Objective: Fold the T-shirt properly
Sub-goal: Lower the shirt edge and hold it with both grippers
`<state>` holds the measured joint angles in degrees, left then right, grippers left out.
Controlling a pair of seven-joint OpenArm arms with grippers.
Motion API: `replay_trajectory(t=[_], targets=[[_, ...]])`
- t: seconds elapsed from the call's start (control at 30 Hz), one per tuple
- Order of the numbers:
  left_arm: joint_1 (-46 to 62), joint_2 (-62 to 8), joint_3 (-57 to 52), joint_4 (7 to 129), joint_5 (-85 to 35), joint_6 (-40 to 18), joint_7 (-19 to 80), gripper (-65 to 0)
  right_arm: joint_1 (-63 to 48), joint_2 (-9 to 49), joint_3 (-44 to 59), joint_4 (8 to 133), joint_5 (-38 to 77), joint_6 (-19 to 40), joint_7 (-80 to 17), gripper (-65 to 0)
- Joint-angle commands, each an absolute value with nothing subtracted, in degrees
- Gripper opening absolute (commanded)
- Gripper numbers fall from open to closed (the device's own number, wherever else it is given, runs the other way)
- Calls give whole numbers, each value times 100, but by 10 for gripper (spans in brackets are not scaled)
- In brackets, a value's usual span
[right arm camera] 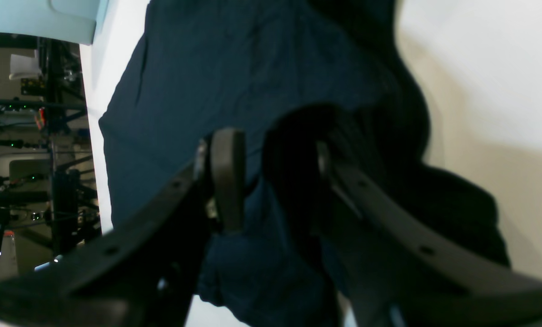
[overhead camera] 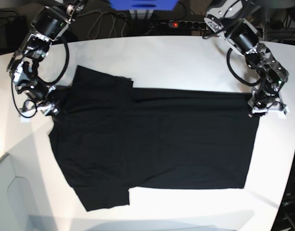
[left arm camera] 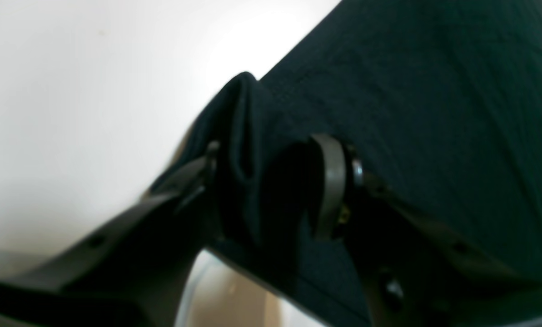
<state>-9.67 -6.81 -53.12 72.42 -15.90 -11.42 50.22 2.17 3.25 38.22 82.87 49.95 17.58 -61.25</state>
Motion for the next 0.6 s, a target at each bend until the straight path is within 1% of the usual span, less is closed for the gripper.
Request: replay_trajectory(t=[0.0, 0.33, 0.47, 0.57], targets=[[-1033, -769, -5323, 7354, -1596, -1147, 4963, -404, 295, 409, 3837, 8374, 5138, 1710, -6044, -440], [-901, -884, -5332, 7354, -2000, -1147, 4963, -404, 330, 418, 3846, 8391, 5138, 1710, -6000, -440], [-910, -919, -5332, 7354, -1991, -1147, 4963, -404, 303, 418, 3846, 8400, 5138, 1710, -5622, -440], [-910, -927, -5332, 7354, -1991, -1147, 4963, -404, 295, 505, 3846, 8374, 5138, 1710, -5543, -440]])
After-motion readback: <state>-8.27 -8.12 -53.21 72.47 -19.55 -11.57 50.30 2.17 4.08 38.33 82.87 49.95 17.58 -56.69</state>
